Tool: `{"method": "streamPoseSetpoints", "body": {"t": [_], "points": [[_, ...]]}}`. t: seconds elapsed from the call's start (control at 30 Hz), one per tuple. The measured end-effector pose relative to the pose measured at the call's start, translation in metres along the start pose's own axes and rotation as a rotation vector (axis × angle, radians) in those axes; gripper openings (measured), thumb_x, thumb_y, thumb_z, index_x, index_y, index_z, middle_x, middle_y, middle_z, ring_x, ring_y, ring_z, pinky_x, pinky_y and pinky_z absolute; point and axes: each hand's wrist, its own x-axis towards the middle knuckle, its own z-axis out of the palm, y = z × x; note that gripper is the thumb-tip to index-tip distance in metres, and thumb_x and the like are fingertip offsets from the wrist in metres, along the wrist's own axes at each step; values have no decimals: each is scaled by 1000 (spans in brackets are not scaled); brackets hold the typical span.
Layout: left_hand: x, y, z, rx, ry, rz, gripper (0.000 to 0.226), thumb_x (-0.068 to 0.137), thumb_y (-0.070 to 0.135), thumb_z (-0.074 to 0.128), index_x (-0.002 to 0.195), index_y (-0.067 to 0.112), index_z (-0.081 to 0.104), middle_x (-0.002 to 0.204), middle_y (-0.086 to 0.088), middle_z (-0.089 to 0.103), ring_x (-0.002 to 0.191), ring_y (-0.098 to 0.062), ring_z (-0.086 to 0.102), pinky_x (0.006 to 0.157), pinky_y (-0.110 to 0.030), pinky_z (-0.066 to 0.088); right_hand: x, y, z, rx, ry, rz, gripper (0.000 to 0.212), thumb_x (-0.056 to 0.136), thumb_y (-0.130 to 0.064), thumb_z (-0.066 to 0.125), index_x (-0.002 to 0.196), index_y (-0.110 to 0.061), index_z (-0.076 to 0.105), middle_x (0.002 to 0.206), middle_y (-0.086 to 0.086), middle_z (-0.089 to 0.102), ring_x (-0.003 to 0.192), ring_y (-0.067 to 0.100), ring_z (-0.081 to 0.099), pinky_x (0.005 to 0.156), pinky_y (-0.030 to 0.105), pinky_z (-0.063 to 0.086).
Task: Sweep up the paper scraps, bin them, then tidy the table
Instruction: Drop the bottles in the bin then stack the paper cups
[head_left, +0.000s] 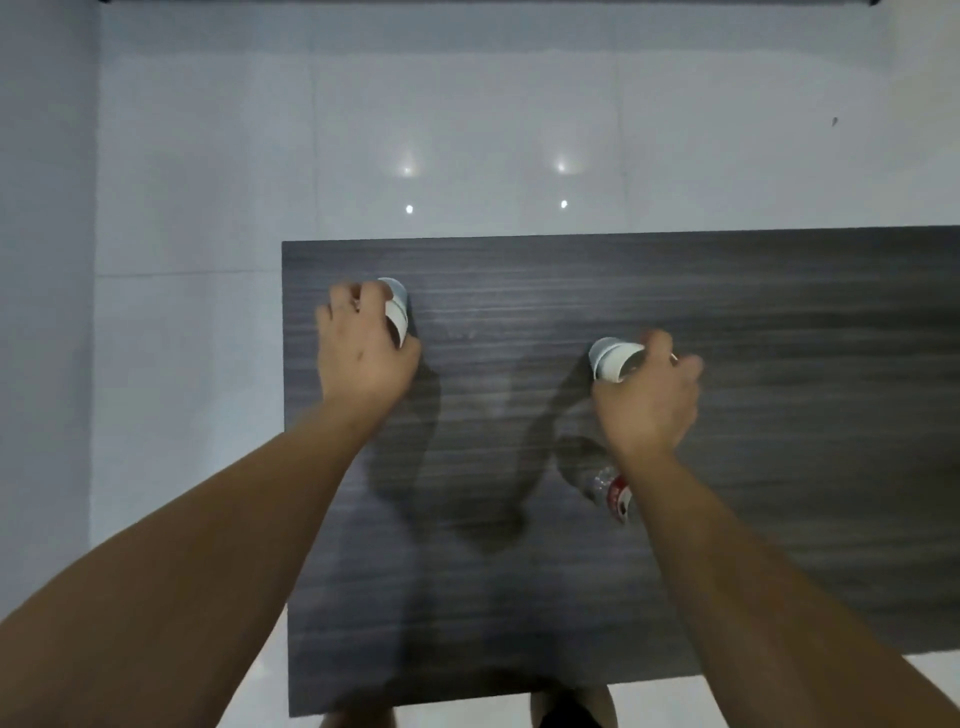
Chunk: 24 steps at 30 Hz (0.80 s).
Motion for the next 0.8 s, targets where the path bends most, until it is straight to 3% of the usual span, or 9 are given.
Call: {"method": "streamPoseSetpoints", "body": {"t": [0.1,0.3,0.43,0.53,0.6,0.7,0.8], "points": [[12,-10,-2,-28,-15,29,53,72,26,72,119,21,48,126,-9,44,106,-30,43,75,-33,38,9,3,19,1,-120,-15,57,76,-19,77,126,-18,50,126,21,45,104,44,54,91,43,48],[27,-9,-1,0,-116,85,49,69,30,70,112,22,47,126,-9,43,108,-32,40,75,-34,36,-20,-4,42,-46,-208,-197,49,72,-22,75,116,-19,54,114,15,47,92,40,59,83,36,49],[-2,-9,-3,28,-373,19,59,69,39,75,117,23,45,122,-11,46,105,-35,48,79,-39,45,-81,2,54,-73,-407,-310,56,65,-24,77,115,-22,52,112,10,47,94,34,56,79,33,47],[-49,-7,-8,203,-587,174,70,67,32,77,124,19,39,126,-10,40,108,-36,45,90,-44,46,-120,14,52,146,-596,-78,70,55,-34,88,117,-25,56,106,2,56,97,25,58,75,25,41],[-86,-9,-10,316,-687,316,74,64,24,77,125,16,35,126,-10,34,109,-35,43,93,-41,44,-143,23,45,255,-493,61,73,53,-34,91,118,-25,58,110,5,60,102,26,61,79,26,44],[-137,-21,-18,288,-852,251,73,70,20,76,128,13,32,130,-11,34,111,-36,43,94,-44,44,-178,28,16,530,-269,101,67,51,-34,93,108,-32,58,113,1,61,103,20,61,85,30,49],[-178,-30,-37,157,-893,205,73,72,27,77,129,14,32,127,-10,51,111,-32,51,93,-44,48,-206,24,-19,715,-353,35,66,44,-41,90,101,-37,59,104,-11,64,95,-1,62,75,17,53]]}}
